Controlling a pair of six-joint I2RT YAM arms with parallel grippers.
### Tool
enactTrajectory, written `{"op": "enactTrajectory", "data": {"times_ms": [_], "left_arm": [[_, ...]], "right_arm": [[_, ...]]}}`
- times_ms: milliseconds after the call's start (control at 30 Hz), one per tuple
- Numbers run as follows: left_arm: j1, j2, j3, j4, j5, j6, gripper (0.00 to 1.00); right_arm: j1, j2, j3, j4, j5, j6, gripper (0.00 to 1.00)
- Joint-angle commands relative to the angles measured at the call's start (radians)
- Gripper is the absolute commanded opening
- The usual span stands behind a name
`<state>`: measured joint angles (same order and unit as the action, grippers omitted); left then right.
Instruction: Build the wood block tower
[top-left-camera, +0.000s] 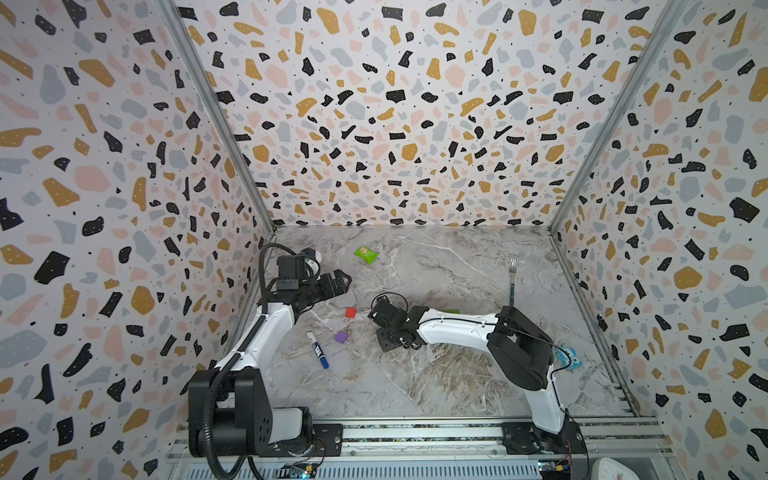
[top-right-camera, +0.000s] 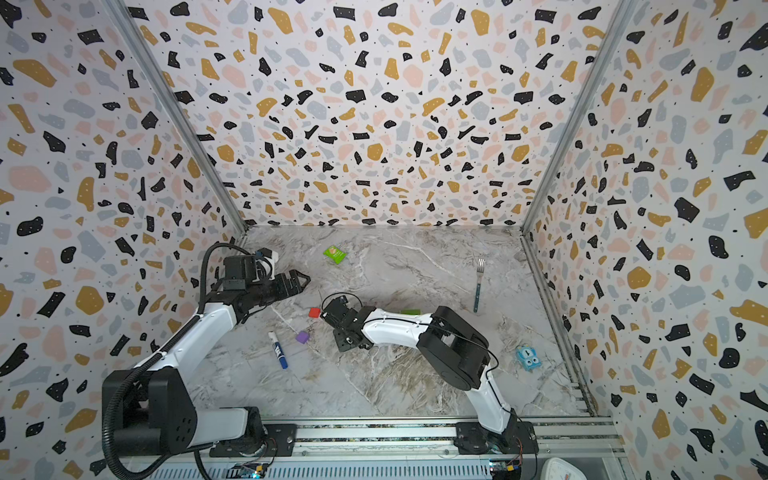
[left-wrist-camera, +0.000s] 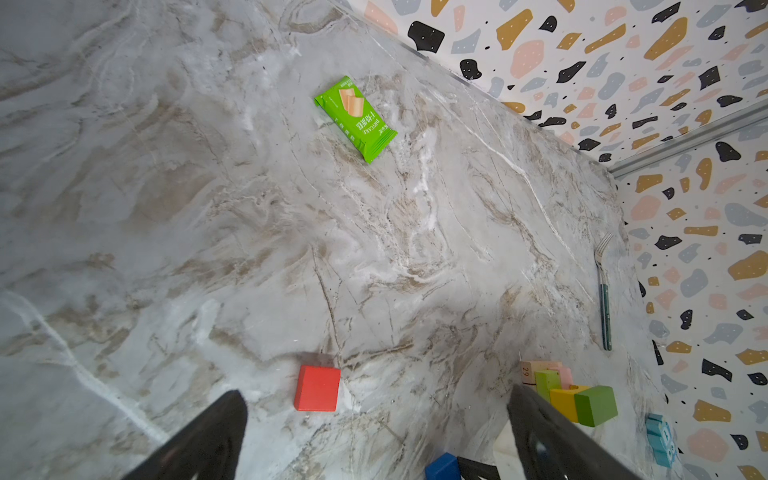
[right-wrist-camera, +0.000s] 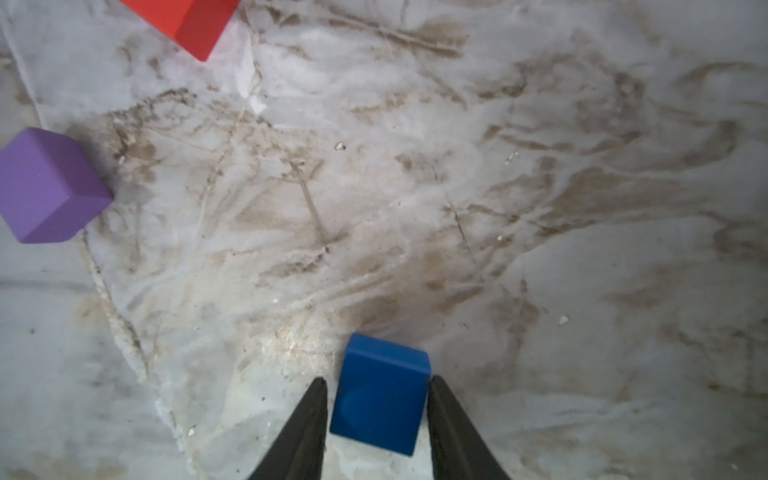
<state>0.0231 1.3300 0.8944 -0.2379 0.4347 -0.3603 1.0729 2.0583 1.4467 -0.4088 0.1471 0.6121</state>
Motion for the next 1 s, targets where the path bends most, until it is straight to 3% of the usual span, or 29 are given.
{"op": "enactTrajectory", "data": {"times_ms": [0,733,967], "left_arm": [[0.003,-0.008,-0.011,0.029,0.013,-0.005,0.99],[0.003,-0.011,-0.015,0.031,0.013,-0.006,0.99],[0.003,-0.010,-0.018,0.035,0.018,-0.006,0.99]], "right_arm": [[0.002,0.007,0.038,-0.025,0.006,0.000,0.40],[-0.028,-0.040,0.064,-0.094,0.046,0.009,0.22],[-0.061,-0.108,0.061,-0.117,0.046,0.015,0.21]]}}
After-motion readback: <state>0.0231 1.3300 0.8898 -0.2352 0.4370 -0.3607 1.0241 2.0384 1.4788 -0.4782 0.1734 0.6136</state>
